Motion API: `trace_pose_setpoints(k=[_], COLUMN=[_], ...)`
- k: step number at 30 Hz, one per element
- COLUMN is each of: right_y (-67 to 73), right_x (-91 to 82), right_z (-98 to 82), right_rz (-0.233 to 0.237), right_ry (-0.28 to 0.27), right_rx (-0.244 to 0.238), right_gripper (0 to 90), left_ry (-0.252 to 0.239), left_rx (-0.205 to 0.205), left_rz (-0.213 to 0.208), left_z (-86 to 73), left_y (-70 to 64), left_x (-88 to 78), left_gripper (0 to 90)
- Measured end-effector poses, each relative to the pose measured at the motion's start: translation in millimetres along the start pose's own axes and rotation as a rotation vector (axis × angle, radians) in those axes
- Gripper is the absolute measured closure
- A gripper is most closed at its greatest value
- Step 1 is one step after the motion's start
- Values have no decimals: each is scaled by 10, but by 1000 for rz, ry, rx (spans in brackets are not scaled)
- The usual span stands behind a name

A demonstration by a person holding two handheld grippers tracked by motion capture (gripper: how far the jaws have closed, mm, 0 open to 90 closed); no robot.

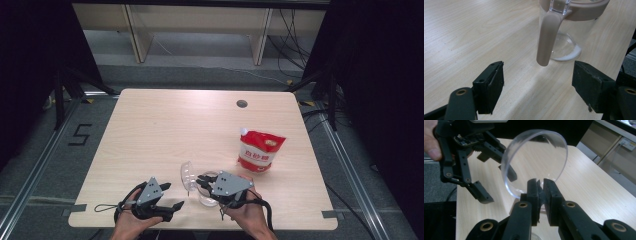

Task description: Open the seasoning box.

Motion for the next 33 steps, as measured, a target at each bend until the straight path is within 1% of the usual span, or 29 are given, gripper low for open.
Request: trace_pose_setpoints(k=[2, 3, 4, 6, 8, 9, 10, 11, 12, 14, 15, 17, 18, 19, 20, 21, 22, 23, 24, 25, 26, 27, 28, 29, 30, 31, 32, 33], right_y=[-45, -61, -82, -133, -200, -228, -245, -279, -308, -353, -387, -418, -442, -437, -452, -470, -488, -506, -515, -531, -533, -541, -549, -561, -566, -572, -593, -588], right_x=[-35, -49, -68, -107, -153, -175, -203, -226, -253, -305, -336, -406, -421, -454, -487, -517, -552, -584, -605, -641, -664, -698, -715, -746, -769, -793, -818, -840], right_z=[-20, -31, -47, -84, -111, -125, -147, -169, -197, -248, -267, -314, -325, -347, -366, -385, -409, -429, -444, -467, -488, -513, -529, -551, -569, -588, -603, -618], right_rz=[-17, -23, -31, -52, -72, -78, -86, -98, -114, -132, -148, -167, -171, -176, -183, -196, -206, -215, -226, -233, -243, -250, -249, -264, -267, -273, -275, -277], right_ry=[-6, -7, -8, -12, -33, -46, -48, -56, -58, -64, -72, -72, -80, -74, -73, -75, -68, -67, -73, -67, -65, -56, -63, -58, -58, -56, -52, -46], right_rx=[7, 15, 21, 37, 49, 59, 82, 86, 95, 115, 111, 137, 120, 141, 139, 144, 151, 151, 161, 160, 168, 175, 173, 172, 173, 177, 162, 176], right_gripper=[816, 808, 790, 752, 699, 678, 649, 623, 604, 582, 565, 542, 530, 527, 516, 504, 497, 487, 478, 469, 456, 449, 443, 436, 431, 431, 429, 428], left_ry=[-2, -3, -7, -7, 0, -3, -3, -9, -8, -3, -6, -9, -13, -23, -21, -20, -24, -17, -23, -22, -26, -26, -15, -17, -7, -10, -7, -17], left_rx=[0, 24, 30, 33, 38, 38, 37, 31, -2, 7, 8, 31, 6, -8, -7, 11, 15, 2, -5, -2, -8, 3, -1, -1, 12, 7, 13, 25], left_rz=[5, -1, 3, 2, -4, -3, -4, -3, 2, 0, 10, -14, -6, -18, -24, -21, -19, -25, -20, -11, -20, -22, -15, -11, -9, -9, -8, -20], left_z=[1, 7, 9, 10, 10, 13, 14, 18, 12, 14, 19, 34, 34, 44, 47, 51, 57, 50, 51, 48, 47, 48, 39, 42, 35, 34, 31, 34], left_y=[-1, 12, 16, 15, 19, 19, 20, 17, -2, 7, 11, 25, 11, -9, -16, -10, -13, -21, -28, -26, -33, -29, -30, -33, -21, -26, -23, -20], left_x=[3, 3, 7, 9, 4, 6, 7, 13, 16, 10, 9, 11, 11, 18, 20, 21, 28, 32, 38, 39, 49, 50, 44, 46, 41, 42, 39, 47], left_gripper=[248, 247, 247, 246, 245, 244, 244, 243, 244, 243, 243, 238, 234, 232, 232, 232, 231, 228, 223, 219, 217, 215, 212, 209, 208, 208, 207, 207])
Point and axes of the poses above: each handheld gripper's, and its own axes: x roughly forward along the jaws, z roughly out of its top, y roughly to its left, the point moved 8 cm from there along x, roughly forward along the jaws, and after that the axes turned 15 degrees about -y, right-handed, at the moved point
